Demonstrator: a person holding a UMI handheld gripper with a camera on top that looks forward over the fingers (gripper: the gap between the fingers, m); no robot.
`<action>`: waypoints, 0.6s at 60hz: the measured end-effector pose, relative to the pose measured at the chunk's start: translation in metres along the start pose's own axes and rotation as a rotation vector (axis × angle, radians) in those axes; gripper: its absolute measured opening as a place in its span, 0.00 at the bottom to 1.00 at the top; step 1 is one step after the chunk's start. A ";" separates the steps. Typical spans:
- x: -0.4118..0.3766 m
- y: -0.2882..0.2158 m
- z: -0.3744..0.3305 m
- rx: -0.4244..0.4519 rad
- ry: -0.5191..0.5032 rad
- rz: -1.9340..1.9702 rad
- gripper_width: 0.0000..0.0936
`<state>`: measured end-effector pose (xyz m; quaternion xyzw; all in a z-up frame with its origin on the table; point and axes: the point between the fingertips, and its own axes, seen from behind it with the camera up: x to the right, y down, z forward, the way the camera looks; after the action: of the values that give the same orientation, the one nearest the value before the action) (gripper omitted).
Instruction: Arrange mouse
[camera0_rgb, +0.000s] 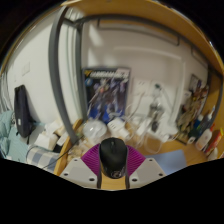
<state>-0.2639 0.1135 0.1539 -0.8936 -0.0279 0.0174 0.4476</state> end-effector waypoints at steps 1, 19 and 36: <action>0.011 -0.009 -0.004 0.014 0.012 -0.001 0.34; 0.196 -0.012 -0.019 0.028 0.175 0.040 0.34; 0.241 0.108 0.044 -0.166 0.099 0.077 0.34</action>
<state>-0.0221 0.0997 0.0399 -0.9278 0.0276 -0.0121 0.3719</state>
